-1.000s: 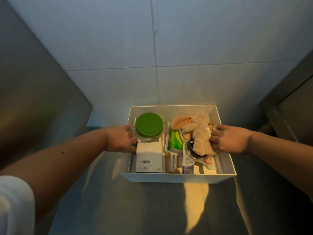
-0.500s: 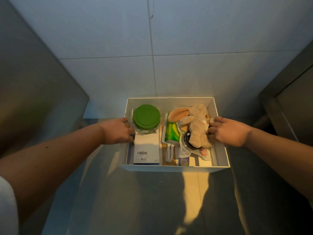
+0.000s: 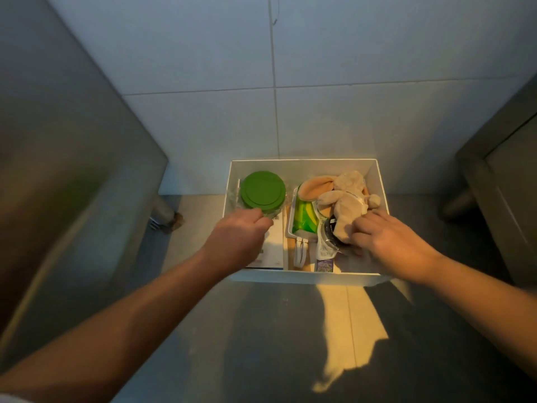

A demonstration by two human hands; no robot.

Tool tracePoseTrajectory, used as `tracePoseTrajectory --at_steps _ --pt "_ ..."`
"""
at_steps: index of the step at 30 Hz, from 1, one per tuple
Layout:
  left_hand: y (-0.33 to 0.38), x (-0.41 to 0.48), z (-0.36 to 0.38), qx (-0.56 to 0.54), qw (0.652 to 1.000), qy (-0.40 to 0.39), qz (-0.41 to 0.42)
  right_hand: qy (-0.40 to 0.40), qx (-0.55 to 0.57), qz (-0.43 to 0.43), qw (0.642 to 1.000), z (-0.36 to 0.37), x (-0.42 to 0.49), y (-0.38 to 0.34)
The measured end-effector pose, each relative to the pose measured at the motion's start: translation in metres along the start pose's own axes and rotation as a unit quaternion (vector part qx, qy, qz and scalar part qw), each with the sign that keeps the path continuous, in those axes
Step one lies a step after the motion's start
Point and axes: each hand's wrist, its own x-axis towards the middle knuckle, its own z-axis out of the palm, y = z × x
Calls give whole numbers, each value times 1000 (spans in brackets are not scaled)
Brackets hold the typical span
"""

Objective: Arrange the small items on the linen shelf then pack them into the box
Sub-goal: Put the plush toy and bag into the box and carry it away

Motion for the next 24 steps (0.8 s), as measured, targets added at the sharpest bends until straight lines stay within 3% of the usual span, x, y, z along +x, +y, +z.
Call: tracePoseTrajectory --at_steps 7,13,17,24 --pt "25 1 12 -57 998 19 8 52 59 28 996 15 18 -40" --pt "25 -2 23 -51 999 2 12 -35 79 84 993 29 12 -46" --pt "20 -8 39 -25 997 -56 39 -56 52 85 993 29 12 -47" --pt "17 -6 46 47 994 -50 85 -80 17 76 994 30 15 -44"
